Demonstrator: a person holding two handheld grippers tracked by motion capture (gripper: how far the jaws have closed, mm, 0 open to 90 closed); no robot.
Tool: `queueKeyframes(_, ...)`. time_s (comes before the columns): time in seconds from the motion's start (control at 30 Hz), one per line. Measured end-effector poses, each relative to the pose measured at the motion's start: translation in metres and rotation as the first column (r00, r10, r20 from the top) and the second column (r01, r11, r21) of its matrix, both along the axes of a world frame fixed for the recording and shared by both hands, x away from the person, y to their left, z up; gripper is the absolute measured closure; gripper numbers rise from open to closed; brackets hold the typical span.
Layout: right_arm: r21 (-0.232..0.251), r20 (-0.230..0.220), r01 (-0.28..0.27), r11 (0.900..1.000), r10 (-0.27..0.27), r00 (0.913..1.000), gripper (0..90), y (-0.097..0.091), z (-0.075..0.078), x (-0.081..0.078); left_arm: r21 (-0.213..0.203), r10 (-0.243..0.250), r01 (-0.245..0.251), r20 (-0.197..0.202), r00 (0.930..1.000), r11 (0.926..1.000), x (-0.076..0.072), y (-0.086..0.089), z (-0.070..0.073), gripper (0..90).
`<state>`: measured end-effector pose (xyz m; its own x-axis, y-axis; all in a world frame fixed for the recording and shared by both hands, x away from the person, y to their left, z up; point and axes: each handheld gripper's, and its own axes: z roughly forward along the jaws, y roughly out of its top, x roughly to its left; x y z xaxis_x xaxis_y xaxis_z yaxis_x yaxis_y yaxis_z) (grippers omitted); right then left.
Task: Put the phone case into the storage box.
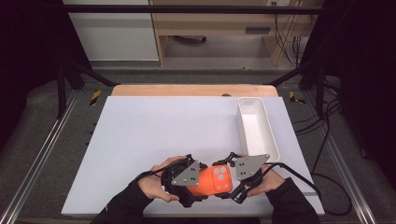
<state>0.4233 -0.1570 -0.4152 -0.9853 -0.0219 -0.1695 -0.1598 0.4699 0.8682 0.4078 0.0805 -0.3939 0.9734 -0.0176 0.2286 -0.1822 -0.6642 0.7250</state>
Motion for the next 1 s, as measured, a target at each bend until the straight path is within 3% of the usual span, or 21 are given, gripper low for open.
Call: queueKeyframes(1.0,-0.017,-0.037,0.004,0.9998,-0.005,0.9993,15.8,0.0007,-0.0001,-0.0002,0.014,0.004,-0.003,-0.023,0.9997,0.9999,0.0014,-0.0022,-0.0031,13.3)
